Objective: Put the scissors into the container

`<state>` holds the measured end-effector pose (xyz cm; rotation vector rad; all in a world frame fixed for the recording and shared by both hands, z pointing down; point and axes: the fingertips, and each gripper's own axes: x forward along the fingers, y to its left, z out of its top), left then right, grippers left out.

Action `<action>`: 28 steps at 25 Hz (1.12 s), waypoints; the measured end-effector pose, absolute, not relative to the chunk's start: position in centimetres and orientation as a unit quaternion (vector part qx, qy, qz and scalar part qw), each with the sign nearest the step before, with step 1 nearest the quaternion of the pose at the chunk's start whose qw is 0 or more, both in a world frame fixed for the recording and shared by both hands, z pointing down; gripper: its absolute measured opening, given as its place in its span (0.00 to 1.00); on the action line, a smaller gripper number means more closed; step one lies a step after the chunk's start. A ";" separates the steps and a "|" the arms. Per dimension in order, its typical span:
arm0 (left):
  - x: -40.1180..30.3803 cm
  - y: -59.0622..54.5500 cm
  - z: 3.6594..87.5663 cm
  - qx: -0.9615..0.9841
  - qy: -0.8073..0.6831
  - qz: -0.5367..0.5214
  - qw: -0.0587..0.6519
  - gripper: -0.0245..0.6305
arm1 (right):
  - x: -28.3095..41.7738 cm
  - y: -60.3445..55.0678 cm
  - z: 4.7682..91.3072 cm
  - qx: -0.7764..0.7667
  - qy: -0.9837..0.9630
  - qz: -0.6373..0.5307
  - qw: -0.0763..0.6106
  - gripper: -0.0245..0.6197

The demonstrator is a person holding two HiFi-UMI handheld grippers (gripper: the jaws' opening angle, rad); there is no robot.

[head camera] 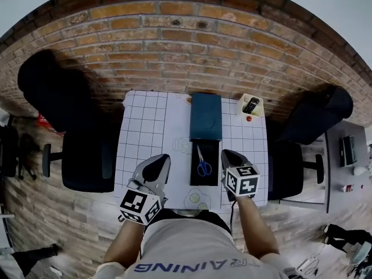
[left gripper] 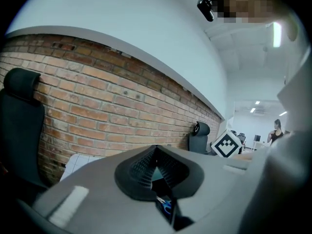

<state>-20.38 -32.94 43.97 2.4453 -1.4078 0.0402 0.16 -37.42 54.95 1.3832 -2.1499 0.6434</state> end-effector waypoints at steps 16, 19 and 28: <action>-12.5 -33.4 38.0 0.878 -0.471 0.009 0.085 0.04 | 8.5 -35.0 36.9 0.557 -0.827 0.072 0.009 0.06; -12.5 -33.3 38.0 0.876 -0.476 0.012 0.080 0.04 | 8.3 -35.2 37.1 0.551 -0.831 0.078 0.004 0.06; -13.5 -32.9 38.2 0.866 -0.493 0.015 0.083 0.04 | 6.9 -35.4 37.9 0.529 -0.844 0.085 0.017 0.06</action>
